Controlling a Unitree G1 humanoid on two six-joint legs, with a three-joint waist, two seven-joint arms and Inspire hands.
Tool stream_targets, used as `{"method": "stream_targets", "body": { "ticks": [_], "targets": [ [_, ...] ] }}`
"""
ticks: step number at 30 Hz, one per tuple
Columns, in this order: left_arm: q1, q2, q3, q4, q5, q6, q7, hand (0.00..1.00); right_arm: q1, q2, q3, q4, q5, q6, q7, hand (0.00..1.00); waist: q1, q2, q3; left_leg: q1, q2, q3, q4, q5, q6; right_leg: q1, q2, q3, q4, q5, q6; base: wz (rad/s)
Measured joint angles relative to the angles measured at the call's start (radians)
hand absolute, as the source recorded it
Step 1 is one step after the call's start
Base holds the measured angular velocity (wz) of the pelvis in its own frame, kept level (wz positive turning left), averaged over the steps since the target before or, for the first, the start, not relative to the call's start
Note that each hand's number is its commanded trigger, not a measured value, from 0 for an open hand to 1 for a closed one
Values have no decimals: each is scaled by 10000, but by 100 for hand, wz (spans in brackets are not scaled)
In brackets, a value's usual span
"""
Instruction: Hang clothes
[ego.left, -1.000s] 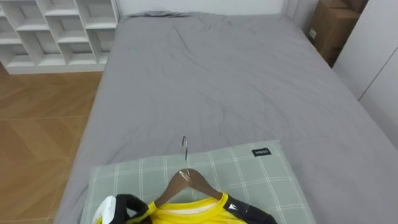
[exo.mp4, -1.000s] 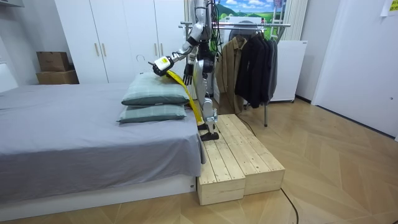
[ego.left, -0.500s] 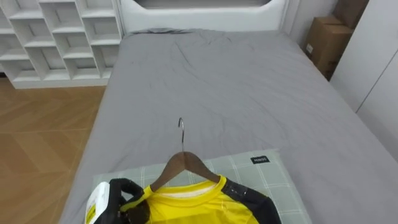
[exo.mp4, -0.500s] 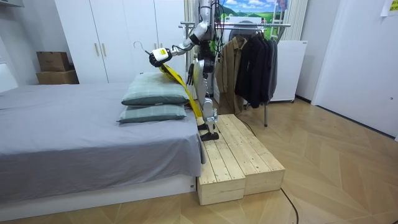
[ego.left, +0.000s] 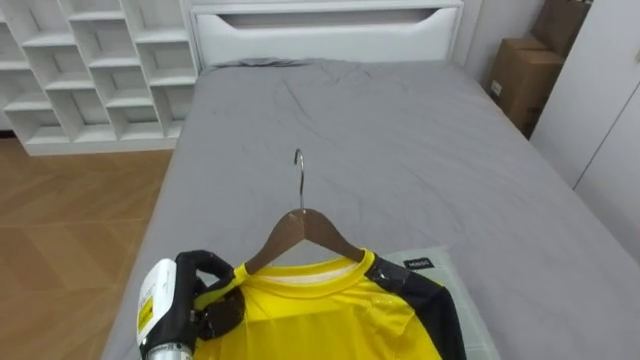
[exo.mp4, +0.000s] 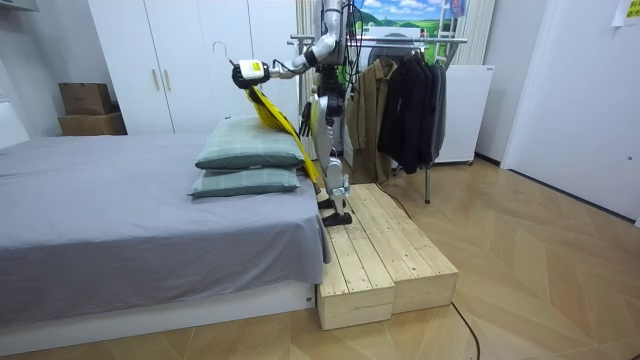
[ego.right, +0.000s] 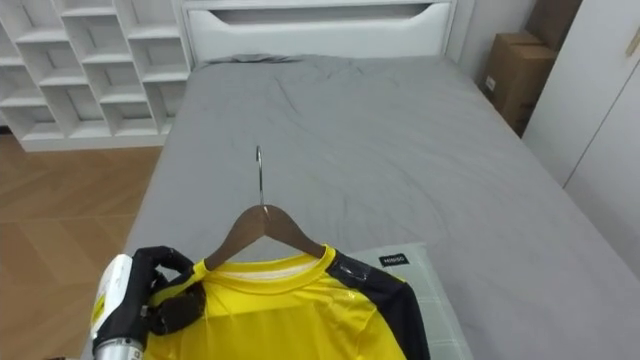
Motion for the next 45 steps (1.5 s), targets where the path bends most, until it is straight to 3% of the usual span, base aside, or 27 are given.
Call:
{"method": "stream_targets", "body": {
  "ticks": [9, 17, 24, 29, 33, 39, 45],
  "targets": [
    [-1, 230, 2, -242, -2, 0, 0, 100, 47, -7, -17, -20, -3, -2, 1, 0, -160, 35, 15, 0, 0, 0, -13, 0, 0, -5, 0, 33, -5, 0, 0, 0],
    [-1, 238, 50, -444, -2, 1, 0, 100, 115, -28, -38, -12, -51, 0, 12, 0, -170, 126, 44, 95, 4, 36, -96, 1, 0, 25, 12, 95, -6, 0, 0, -1],
    [0, 269, 101, -505, -3, 0, 2, 100, 104, -197, -573, 3, -803, -1, -49, 0, -193, 127, 45, 141, 2, 36, -135, 2, 1, 46, 14, 63, -9, -1, 1, 0],
    [-1, 443, 149, -1000, -6, -6, 9, 100, -18, -333, -804, -5, -1750, -1, -720, 0, -156, -2, 107, 138, 4, 52, -163, 13, -11, 10, 11, 58, -2, -4, 6, 0],
    [-3, 651, 151, -1189, -8, -111, 244, 100, -319, -469, -924, -217, -2764, 14, -1336, 0, -173, -179, 64, 160, 6, 81, -171, 23, -20, 19, 13, 74, 18, -5, 6, 0],
    [18, 657, 266, -1130, -6, -99, 347, 100, -355, -617, -1693, -2068, -3806, -37, -2531, 0, -109, -316, 70, 168, 1, 87, -163, 28, -11, 35, 7, 63, 8, -4, 6, 0],
    [15, 654, 275, -1174, 197, -97, 354, 100, -545, -656, -1751, -3868, -5075, -185, -3217, 0, 2, -333, 55, 160, 6, 74, -137, 29, -14, 36, 16, 53, 14, -4, 6, 0]
  ]
}}
